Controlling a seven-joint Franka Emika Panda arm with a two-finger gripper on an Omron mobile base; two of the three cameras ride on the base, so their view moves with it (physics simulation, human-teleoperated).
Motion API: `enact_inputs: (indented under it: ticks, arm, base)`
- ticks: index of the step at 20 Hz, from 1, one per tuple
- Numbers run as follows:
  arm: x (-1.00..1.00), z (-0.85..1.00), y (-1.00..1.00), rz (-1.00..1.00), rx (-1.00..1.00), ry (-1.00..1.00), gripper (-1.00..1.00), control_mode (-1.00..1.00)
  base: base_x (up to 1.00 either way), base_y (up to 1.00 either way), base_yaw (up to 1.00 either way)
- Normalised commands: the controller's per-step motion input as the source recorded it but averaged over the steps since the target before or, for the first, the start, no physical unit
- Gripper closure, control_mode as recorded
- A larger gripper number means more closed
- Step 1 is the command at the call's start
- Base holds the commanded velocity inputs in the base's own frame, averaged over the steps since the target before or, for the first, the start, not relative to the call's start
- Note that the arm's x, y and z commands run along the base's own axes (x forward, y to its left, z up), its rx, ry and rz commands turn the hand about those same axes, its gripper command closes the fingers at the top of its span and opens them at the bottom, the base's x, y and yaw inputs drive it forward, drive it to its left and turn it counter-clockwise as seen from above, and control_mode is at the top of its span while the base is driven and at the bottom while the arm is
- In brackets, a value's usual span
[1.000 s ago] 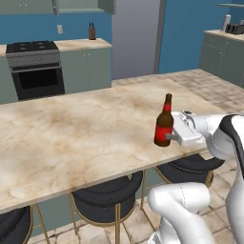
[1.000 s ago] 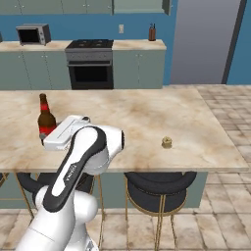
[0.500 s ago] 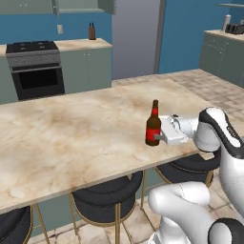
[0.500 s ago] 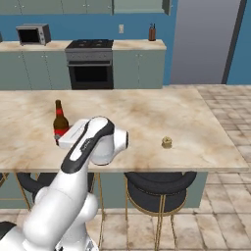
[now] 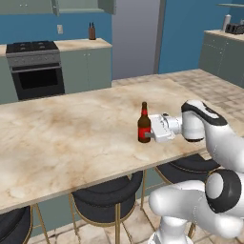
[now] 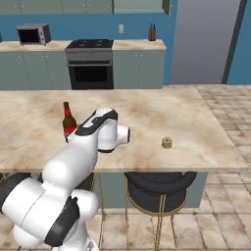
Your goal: Get the candle and the beer from the cabinet and move them to the dining counter.
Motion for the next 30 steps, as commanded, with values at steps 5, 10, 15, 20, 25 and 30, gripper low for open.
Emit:
enact_inputs:
  ticks: [5,10,15,20,25,30]
  arm:
    - [0.13,-0.14,-0.06,0.0,0.0,0.02,1.0,-1.0]
    - [0.22,-0.21,0.0,0.0,0.0,0.0,1.0,-1.0]
    - [0.28,-0.25,0.09,-0.01,0.0,0.0,1.0,-1.0]
    - [0.31,-0.3,0.14,-0.02,0.0,0.0,1.0,-1.0]
    - [0.31,-0.29,0.1,-0.02,0.0,0.0,1.0,-1.0]
    - [0.31,-0.26,0.1,-0.01,0.0,0.0,1.0,-1.0]
  base:
    - [0.0,0.0,0.0]
    - [0.0,0.0,0.0]
    - [0.0,0.0,0.0]
    - [0.0,0.0,0.0]
    - [0.0,0.0,0.0]
    - [0.0,0.0,0.0]
